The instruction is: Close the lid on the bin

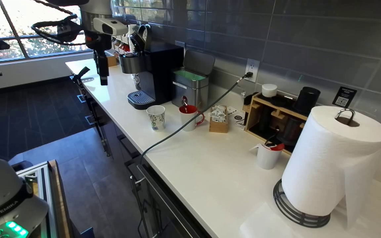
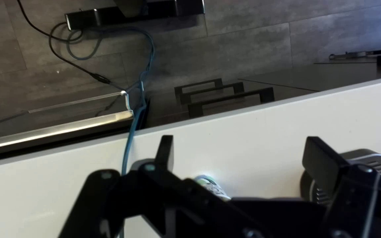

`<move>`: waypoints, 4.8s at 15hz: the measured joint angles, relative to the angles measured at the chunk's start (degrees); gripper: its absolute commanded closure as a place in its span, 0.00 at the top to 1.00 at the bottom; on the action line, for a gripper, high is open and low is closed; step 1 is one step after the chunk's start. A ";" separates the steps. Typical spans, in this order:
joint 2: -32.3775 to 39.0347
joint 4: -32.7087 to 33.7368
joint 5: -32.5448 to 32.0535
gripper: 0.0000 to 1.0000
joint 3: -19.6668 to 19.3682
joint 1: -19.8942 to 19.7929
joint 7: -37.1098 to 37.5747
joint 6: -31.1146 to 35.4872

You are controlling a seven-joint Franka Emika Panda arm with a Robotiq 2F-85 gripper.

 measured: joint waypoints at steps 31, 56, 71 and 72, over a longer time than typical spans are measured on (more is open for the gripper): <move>30.75 9.26 0.95 1.00 -0.30 -0.17 -20.92 50.80; 51.98 34.55 49.58 1.00 0.83 -13.64 -56.25 37.84; 52.54 33.50 50.97 1.00 0.32 -11.05 -56.64 45.72; 52.54 33.53 50.96 1.00 0.30 -11.04 -56.64 45.72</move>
